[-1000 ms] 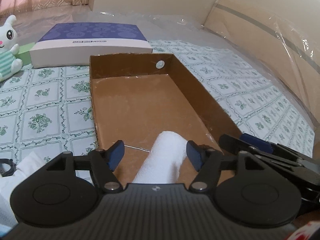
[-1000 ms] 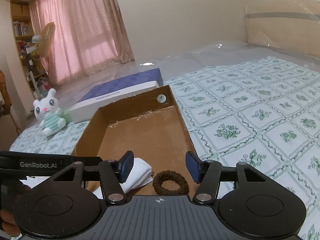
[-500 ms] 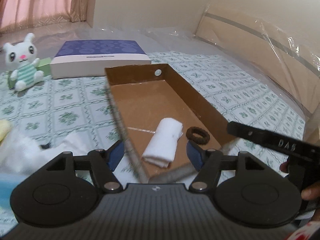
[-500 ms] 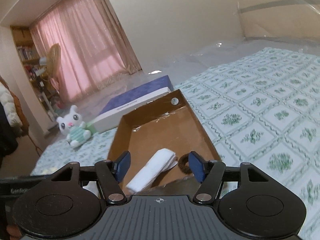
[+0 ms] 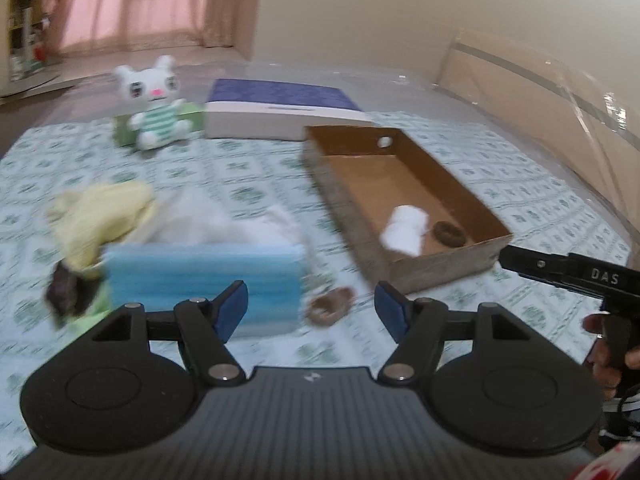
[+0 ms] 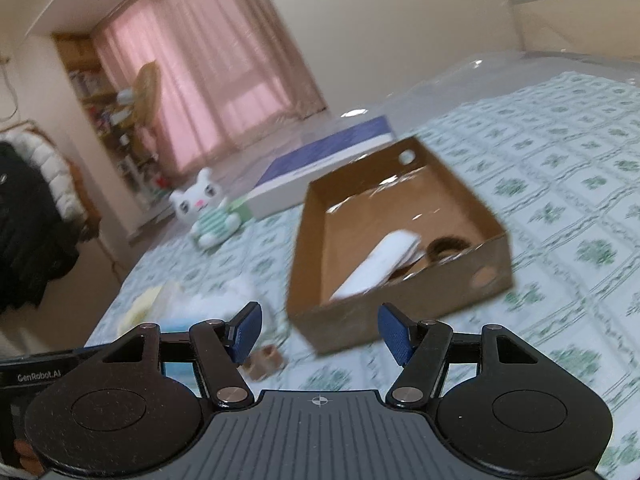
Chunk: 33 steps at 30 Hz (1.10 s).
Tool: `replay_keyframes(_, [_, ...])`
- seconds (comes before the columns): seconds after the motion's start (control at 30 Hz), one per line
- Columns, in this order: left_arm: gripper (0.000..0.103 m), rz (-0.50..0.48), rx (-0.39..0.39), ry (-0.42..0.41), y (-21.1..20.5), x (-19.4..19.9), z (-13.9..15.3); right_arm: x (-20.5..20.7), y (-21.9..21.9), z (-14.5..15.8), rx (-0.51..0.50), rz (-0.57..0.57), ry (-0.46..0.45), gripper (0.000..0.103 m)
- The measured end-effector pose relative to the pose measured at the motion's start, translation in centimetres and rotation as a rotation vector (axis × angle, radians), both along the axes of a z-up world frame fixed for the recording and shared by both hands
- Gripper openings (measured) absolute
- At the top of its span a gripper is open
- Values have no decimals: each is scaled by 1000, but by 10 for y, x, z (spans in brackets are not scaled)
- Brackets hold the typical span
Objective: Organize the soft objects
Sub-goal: 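Grasp the blue face mask with the right gripper and lift it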
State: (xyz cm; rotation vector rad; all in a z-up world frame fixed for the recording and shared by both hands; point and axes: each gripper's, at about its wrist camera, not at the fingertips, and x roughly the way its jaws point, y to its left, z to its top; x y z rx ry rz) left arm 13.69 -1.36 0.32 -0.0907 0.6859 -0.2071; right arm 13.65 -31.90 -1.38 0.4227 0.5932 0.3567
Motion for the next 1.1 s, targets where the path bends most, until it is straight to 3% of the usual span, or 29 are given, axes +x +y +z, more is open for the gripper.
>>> replay_keyframes(0.4, [67, 184, 35, 44, 75, -43, -15, -2, 79, -12, -86, 211, 6, 65])
replay_keyframes(0.97, [67, 311, 44, 110, 120, -31, -42, 66, 152, -33, -233, 368, -74, 64])
replay_keyframes(1.07, [67, 320, 45, 117, 124, -30, -45, 79, 165, -38, -245, 396, -74, 58])
replay_keyframes(1.1, [67, 325, 45, 121, 126, -30, -46, 82, 169, -40, -252, 407, -70, 48])
